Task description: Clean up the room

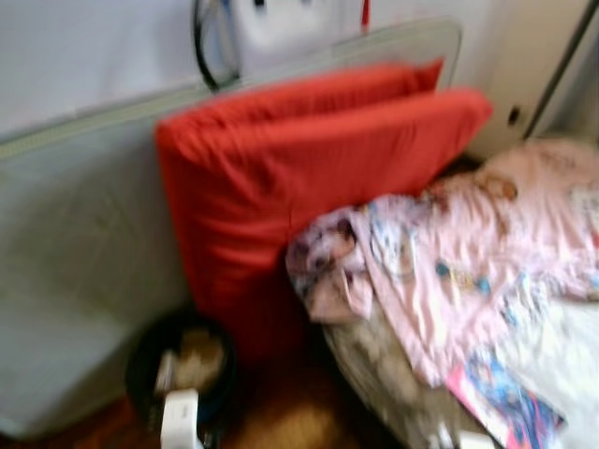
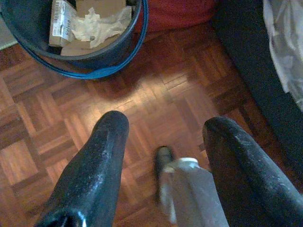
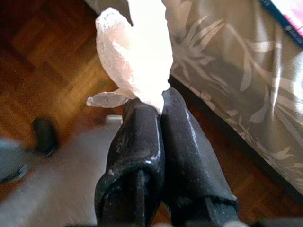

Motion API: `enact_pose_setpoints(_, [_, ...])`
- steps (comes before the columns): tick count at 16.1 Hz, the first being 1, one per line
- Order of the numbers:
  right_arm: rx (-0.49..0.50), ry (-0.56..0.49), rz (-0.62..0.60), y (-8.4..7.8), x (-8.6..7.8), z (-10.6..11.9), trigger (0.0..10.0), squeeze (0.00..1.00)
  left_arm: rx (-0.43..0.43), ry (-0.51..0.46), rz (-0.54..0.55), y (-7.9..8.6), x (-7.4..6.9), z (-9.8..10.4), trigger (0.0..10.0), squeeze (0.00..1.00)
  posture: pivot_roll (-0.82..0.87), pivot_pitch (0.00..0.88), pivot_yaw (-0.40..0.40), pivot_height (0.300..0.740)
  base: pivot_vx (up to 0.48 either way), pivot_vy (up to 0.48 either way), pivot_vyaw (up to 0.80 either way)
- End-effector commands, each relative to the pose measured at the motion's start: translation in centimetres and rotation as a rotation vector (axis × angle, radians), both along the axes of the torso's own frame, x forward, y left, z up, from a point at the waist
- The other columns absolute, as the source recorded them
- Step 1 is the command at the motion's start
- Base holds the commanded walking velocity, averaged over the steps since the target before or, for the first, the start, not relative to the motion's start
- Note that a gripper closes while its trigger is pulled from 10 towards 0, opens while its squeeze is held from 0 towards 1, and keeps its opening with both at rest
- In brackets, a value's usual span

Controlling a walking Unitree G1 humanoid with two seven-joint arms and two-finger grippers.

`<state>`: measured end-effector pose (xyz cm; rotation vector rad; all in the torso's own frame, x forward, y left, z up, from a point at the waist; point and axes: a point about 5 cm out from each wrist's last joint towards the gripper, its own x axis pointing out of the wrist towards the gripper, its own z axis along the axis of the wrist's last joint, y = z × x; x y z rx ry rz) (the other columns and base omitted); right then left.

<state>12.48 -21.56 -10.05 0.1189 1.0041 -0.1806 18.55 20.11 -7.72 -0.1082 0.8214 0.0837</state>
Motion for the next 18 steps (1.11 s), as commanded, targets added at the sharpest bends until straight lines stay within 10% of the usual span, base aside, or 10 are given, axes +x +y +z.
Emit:
enact_pose_setpoints(1, [0.019, -0.016, 0.001, 0.77, 0.51, 0.03, 10.0, 0.0, 0.029, -0.002, -0.006, 0.83, 0.11, 0.2, 10.0, 0.0, -0.03, 0.002, 0.009, 0.74, 0.0, 0.281, 0.0])
enact_pose_setpoints(18, [0.018, -0.019, -0.011, 0.71, 0.54, 0.05, 10.0, 0.0, 0.021, -0.002, -0.001, 0.69, 0.12, 0.18, 10.0, 0.0, -0.03, 0.0, 0.008, 0.74, 0.0, 0.298, 0.0])
